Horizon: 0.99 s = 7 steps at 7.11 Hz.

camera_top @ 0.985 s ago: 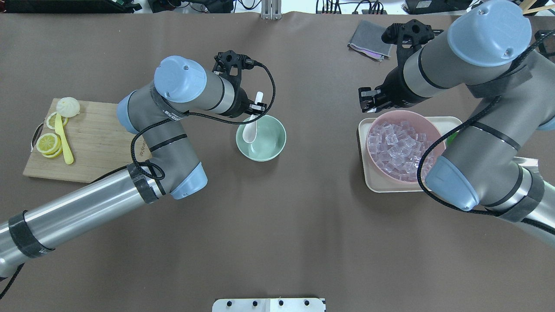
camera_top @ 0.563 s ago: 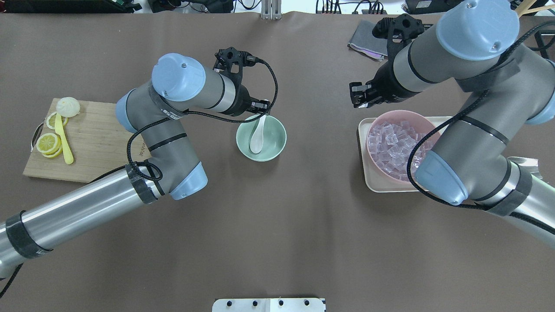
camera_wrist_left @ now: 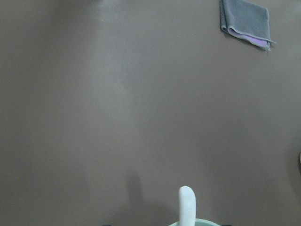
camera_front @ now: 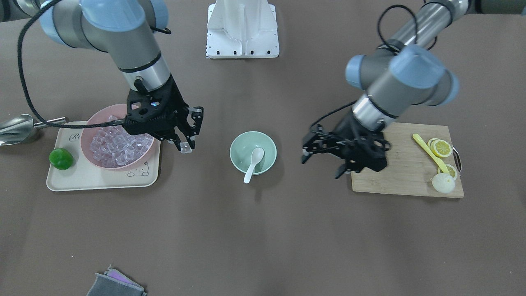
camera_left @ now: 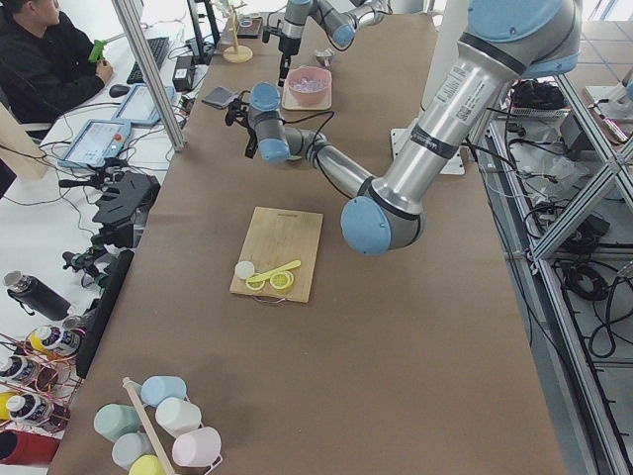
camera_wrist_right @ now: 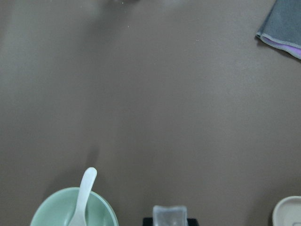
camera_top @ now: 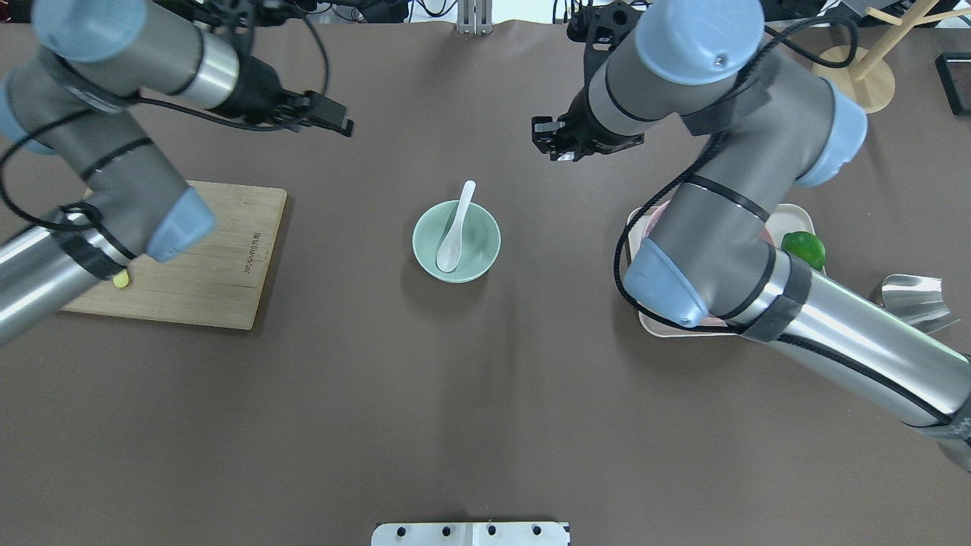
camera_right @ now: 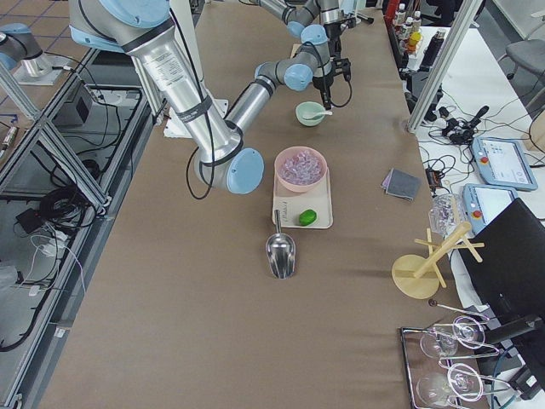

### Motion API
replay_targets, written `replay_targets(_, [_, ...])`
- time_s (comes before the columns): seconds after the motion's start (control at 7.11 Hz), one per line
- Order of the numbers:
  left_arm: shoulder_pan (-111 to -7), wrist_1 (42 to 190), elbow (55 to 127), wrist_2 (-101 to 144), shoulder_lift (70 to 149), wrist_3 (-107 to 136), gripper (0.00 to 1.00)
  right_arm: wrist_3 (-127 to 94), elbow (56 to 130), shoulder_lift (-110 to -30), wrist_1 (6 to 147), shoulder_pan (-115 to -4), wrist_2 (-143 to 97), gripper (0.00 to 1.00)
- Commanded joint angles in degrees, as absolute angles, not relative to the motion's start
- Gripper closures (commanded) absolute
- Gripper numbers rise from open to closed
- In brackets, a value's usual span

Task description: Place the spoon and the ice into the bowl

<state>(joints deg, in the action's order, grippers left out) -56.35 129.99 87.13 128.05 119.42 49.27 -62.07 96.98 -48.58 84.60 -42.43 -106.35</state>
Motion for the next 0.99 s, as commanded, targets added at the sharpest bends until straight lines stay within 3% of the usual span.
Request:
replay_targets(0.0, [-64.9,130.1,89.8,135.0,110.1,37.0,0.02,-69.8,85.7,-42.5,76.4,-38.4,-98.7,1.0])
replay_targets(0.7, [-64.8,129.6,87.8,134.7,110.7,36.3,0.02,-77.7,81.5,-38.9,74.7,-31.6,-95.5,1.0])
replay_targets(0.84, [-64.8,129.6,87.8,134.7,110.7,36.4,0.02,-78.9,81.2,-38.8,74.7,-31.3,-95.4,0.48])
